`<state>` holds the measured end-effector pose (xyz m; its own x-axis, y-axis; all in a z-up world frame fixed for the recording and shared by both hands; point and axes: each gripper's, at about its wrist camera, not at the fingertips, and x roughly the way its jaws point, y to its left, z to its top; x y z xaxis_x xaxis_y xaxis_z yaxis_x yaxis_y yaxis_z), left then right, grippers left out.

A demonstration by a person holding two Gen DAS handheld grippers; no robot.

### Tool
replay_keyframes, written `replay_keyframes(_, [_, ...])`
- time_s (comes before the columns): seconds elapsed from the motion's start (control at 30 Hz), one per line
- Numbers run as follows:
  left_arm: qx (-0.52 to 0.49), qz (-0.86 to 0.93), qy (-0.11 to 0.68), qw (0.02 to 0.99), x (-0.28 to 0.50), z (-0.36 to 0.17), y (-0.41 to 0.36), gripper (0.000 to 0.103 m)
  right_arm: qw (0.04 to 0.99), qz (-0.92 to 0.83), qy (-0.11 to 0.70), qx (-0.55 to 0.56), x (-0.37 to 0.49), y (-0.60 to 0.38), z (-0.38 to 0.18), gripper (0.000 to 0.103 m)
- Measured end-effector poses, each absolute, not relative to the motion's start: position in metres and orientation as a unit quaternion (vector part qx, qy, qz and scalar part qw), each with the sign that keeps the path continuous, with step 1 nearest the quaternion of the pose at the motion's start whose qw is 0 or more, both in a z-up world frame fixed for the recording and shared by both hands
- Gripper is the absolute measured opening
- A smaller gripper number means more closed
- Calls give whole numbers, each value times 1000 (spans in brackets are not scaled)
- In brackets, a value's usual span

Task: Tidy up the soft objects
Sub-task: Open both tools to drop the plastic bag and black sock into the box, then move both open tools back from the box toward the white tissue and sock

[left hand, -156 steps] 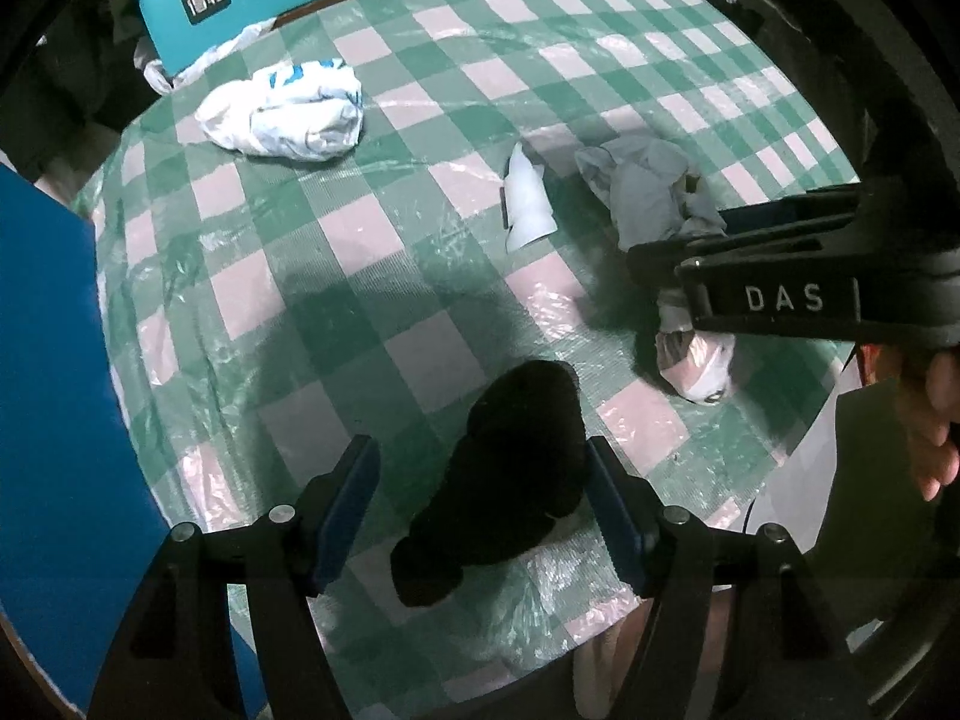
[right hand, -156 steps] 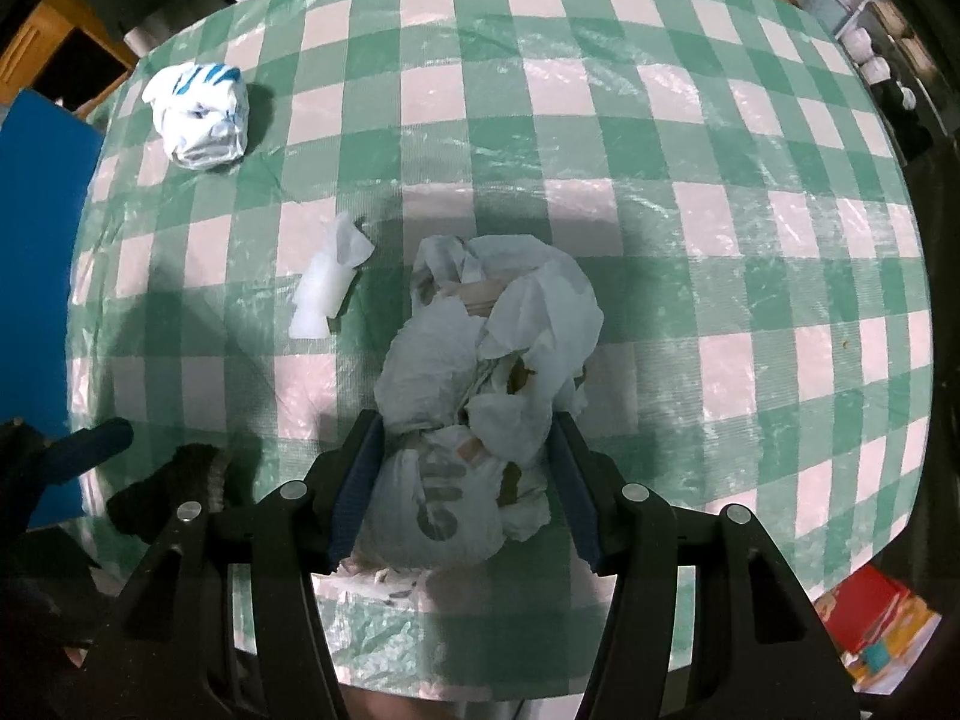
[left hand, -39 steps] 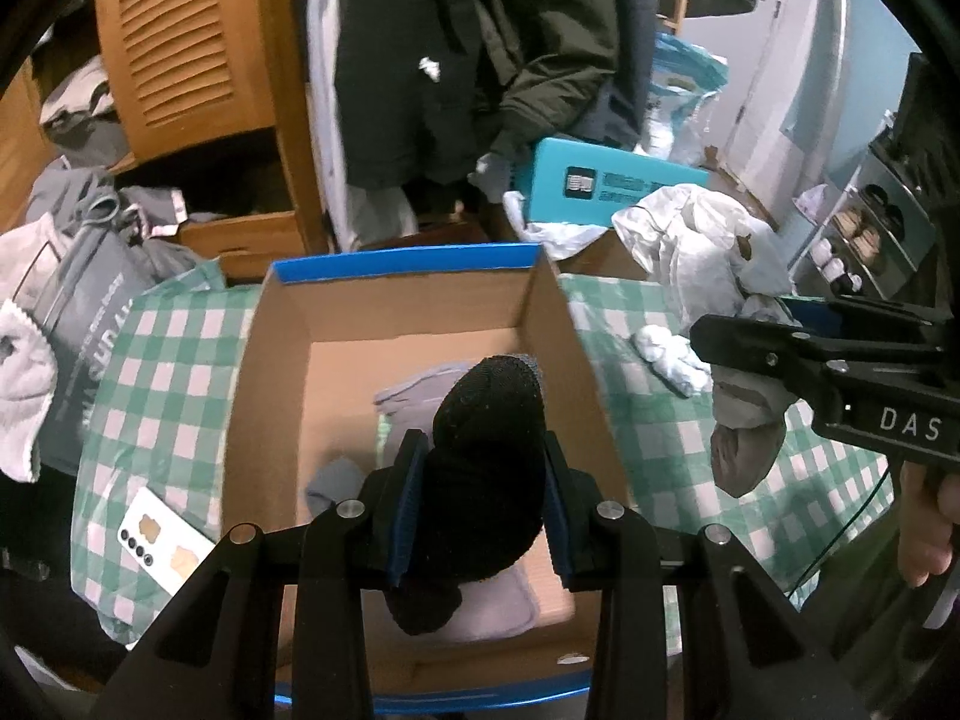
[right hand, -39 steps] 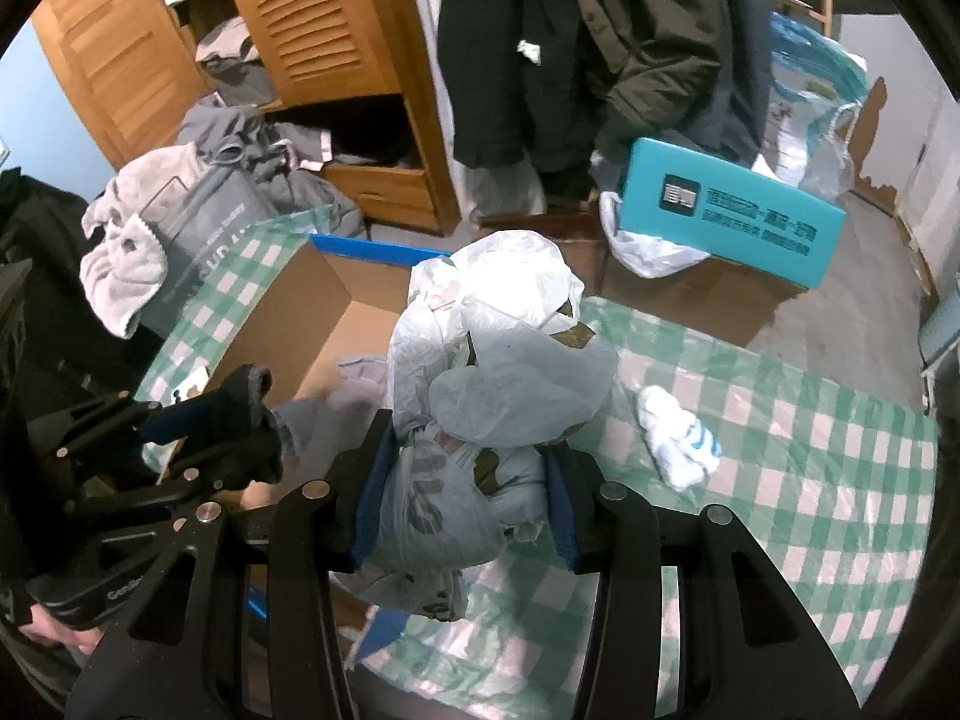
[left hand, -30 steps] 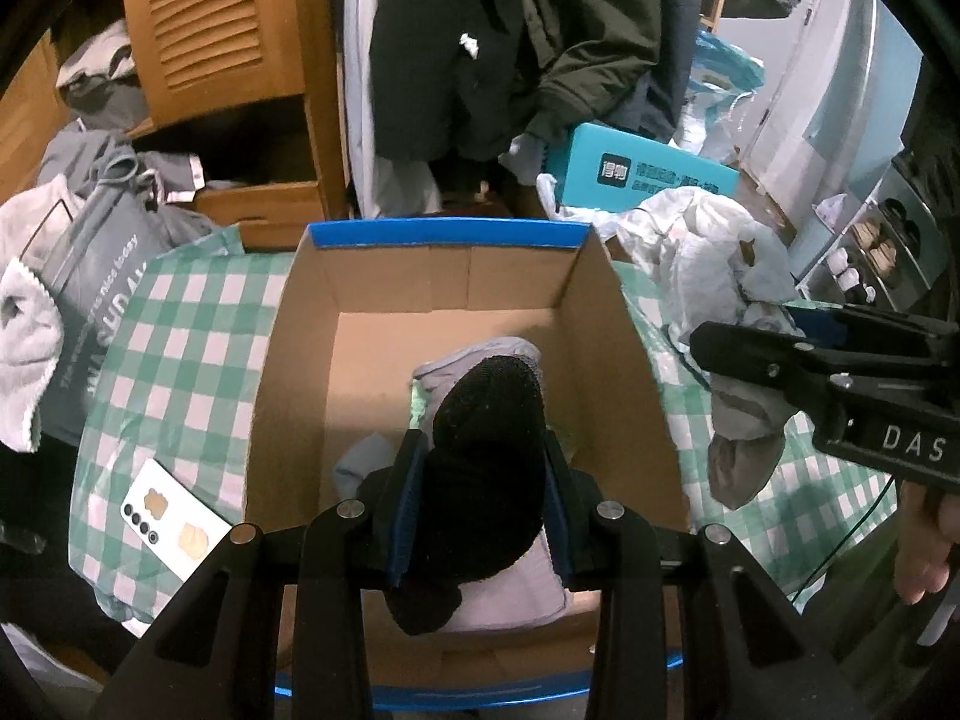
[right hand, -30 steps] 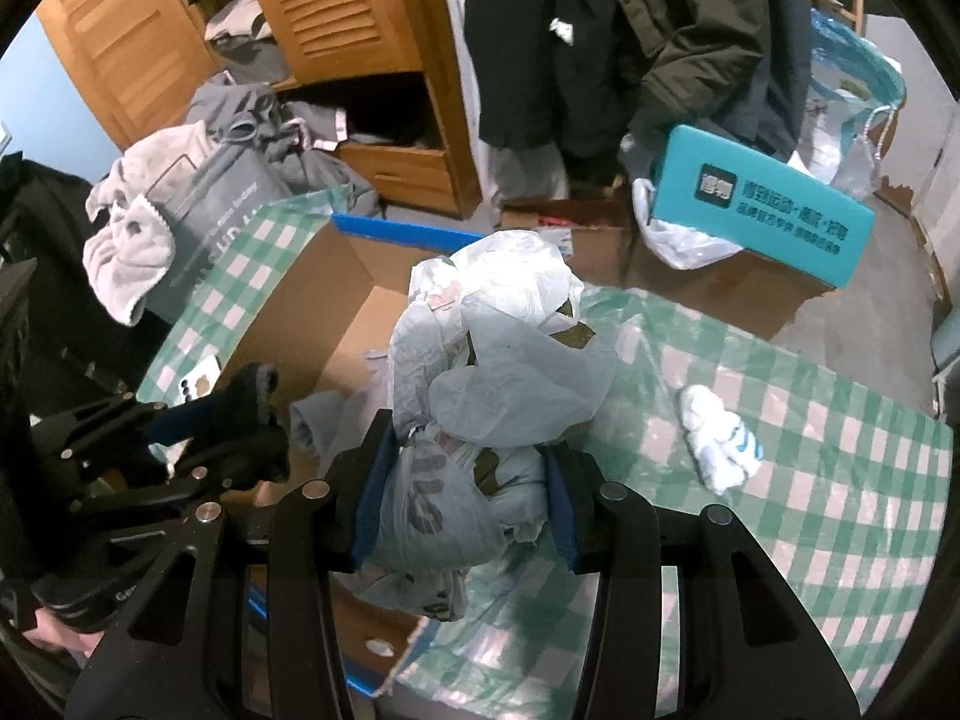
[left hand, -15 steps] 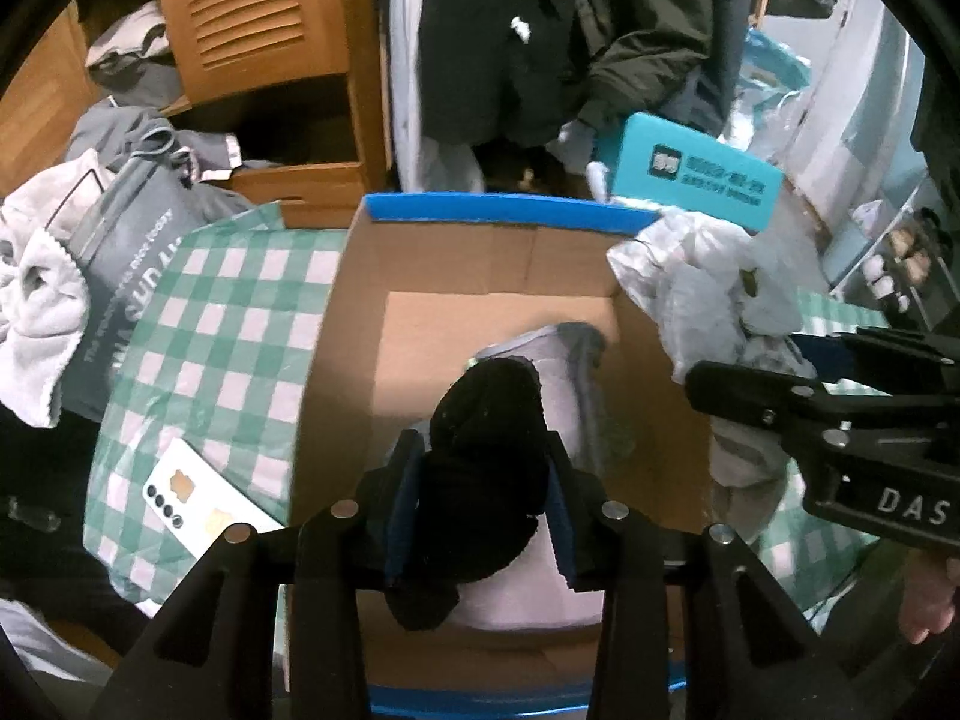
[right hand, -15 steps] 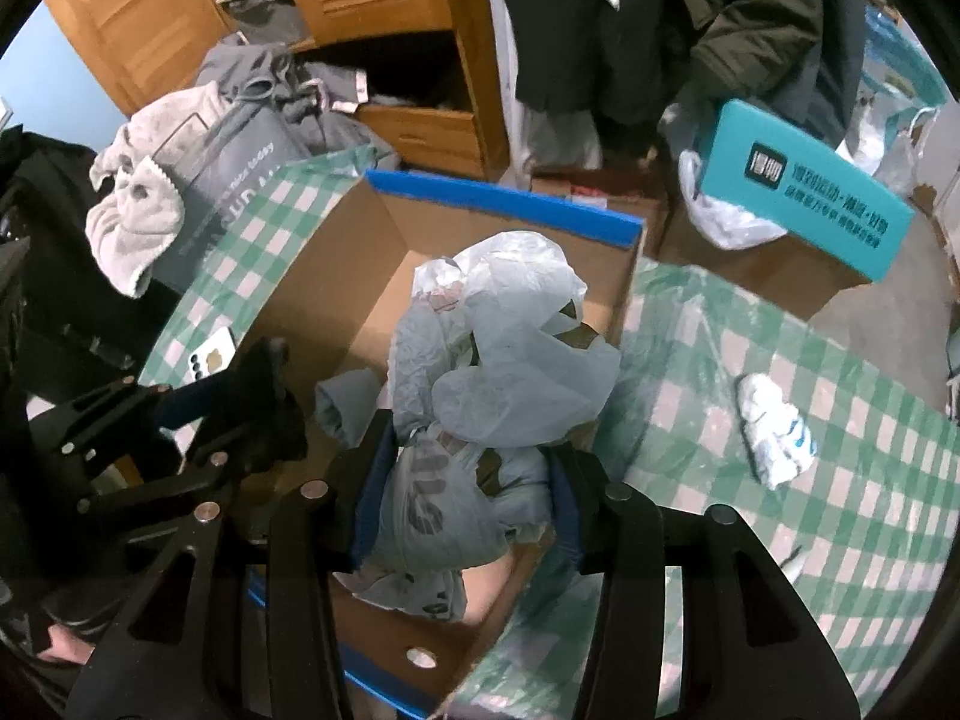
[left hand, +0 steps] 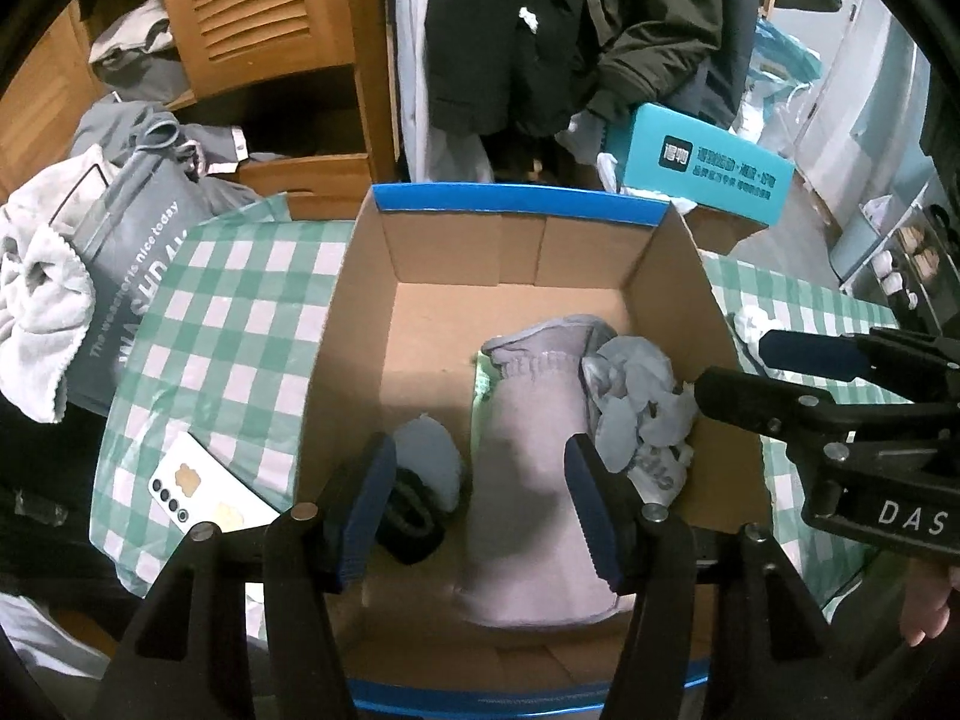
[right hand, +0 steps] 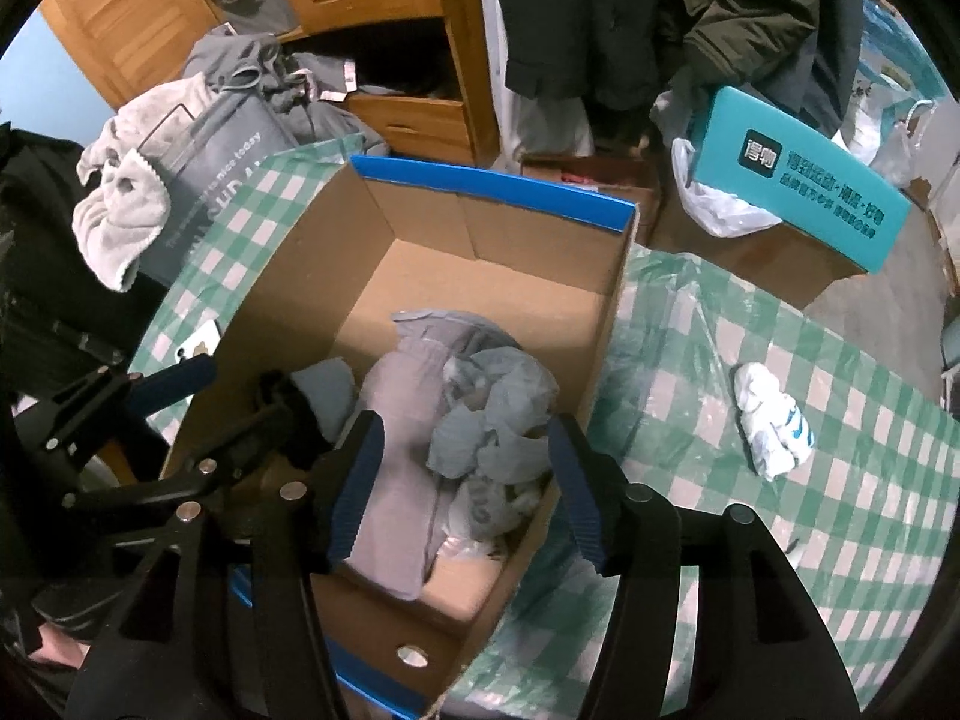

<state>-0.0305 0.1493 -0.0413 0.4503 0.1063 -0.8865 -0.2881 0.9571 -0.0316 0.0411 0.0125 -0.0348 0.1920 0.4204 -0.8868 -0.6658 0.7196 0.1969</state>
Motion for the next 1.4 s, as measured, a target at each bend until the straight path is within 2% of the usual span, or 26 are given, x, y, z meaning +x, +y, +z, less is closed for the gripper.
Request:
replay_keyframes(0.37, [-102,94,515,846,-21,-42,136,60,778,333,518,-121,47,-16,-33,60])
replay_keyframes(1.4, [-46,21,537,842,14,-42,31,60,805,235,542,-46,74,-159,-51,61])
